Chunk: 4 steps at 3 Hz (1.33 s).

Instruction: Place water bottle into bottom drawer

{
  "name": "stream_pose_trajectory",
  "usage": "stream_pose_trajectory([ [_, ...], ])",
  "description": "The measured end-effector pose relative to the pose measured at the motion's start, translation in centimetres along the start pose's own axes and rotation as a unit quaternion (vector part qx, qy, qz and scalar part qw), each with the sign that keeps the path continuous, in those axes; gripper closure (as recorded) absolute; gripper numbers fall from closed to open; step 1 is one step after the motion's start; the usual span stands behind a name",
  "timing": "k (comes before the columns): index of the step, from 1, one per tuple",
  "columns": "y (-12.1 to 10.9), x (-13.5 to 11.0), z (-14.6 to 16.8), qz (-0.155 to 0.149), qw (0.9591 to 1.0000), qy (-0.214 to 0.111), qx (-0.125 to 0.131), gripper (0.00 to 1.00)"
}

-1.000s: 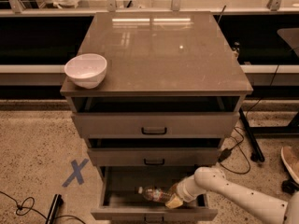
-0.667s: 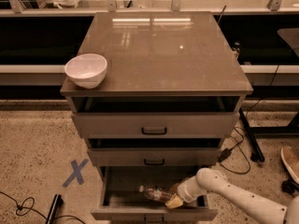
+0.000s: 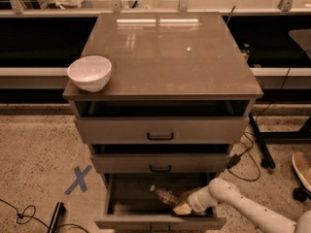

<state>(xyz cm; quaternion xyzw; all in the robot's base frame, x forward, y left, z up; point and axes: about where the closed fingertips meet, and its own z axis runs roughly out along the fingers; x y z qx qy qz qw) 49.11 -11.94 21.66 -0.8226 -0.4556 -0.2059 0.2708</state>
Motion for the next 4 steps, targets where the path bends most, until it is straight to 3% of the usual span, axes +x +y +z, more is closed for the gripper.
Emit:
stream_pose_trajectory([
  [1, 0.3, -0.1, -0.4, 0.021, 0.9992, 0.032, 0.004, 0.04],
  [3, -0.3, 1.4, -3.9, 0.001, 0.9951, 0.098, 0.009, 0.00],
  [4, 0.2, -2.4, -8.5, 0.003, 0.9975, 0.068, 0.017, 0.00],
])
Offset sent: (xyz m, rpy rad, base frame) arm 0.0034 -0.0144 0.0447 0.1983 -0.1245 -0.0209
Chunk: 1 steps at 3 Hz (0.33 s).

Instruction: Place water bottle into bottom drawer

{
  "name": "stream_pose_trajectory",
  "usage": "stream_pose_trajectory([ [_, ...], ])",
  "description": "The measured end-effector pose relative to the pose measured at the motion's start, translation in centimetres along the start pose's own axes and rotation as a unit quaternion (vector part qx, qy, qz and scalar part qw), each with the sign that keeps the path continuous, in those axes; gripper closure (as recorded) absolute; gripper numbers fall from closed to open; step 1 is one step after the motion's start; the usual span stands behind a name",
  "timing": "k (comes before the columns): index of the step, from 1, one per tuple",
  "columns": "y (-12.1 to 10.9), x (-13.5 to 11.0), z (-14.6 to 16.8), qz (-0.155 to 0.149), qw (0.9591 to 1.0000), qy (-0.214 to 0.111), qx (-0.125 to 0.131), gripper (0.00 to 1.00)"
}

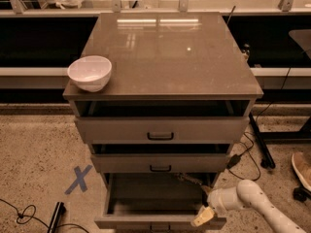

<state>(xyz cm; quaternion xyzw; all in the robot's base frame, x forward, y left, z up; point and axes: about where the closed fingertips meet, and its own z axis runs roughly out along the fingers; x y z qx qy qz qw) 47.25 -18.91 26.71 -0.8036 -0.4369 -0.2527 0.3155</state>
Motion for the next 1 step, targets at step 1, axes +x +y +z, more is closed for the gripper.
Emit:
stream_pose_trajectory([
  [1, -0.16, 0.05, 0.28, 0.012, 0.9999, 0.001, 0.003, 0.00],
])
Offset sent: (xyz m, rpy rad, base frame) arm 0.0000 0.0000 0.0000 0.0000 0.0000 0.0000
